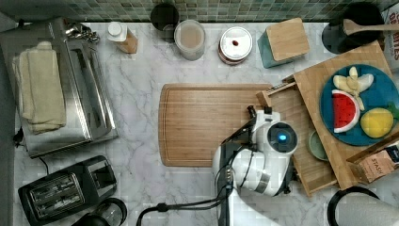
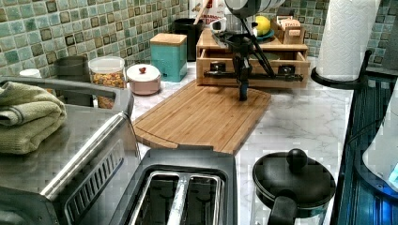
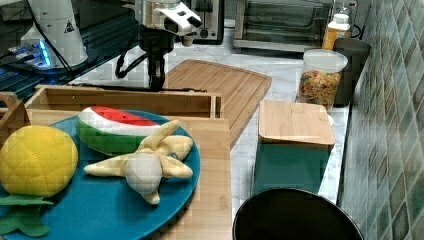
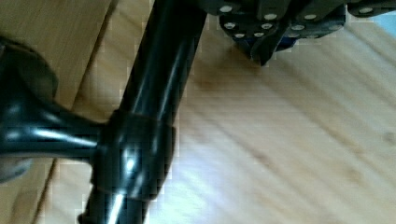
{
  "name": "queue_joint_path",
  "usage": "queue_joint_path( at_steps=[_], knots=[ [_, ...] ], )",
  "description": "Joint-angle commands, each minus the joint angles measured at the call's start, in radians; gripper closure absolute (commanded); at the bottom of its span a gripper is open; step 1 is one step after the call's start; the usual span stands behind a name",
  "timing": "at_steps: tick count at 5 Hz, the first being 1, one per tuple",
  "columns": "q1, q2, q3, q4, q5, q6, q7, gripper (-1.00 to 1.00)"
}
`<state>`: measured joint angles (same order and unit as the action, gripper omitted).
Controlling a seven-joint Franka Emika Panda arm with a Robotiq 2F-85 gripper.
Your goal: Close the drawer.
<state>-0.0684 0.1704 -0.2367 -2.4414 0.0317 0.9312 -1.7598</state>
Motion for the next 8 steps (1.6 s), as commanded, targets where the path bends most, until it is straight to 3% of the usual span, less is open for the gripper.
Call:
queue_joint_path(
  at_steps=[1,3,4,5,8],
  knots=[
    [-0.165,0.140,-0.123,0.452,0.017,-0.084,-0.164,1.00],
    [-0.220,0.171,-0.110,0.483,0.123,0.077,-0.263,1.00],
    [-0.203,0.190,-0.168,0.538,0.202,0.053,-0.347,1.00],
    [-0.273,0.133,-0.135,0.521,0.240,-0.003,-0.519,1.00],
    [-0.242,0.137,-0.169,0.522,0.257,-0.006,-0.530,1.00]
  ],
)
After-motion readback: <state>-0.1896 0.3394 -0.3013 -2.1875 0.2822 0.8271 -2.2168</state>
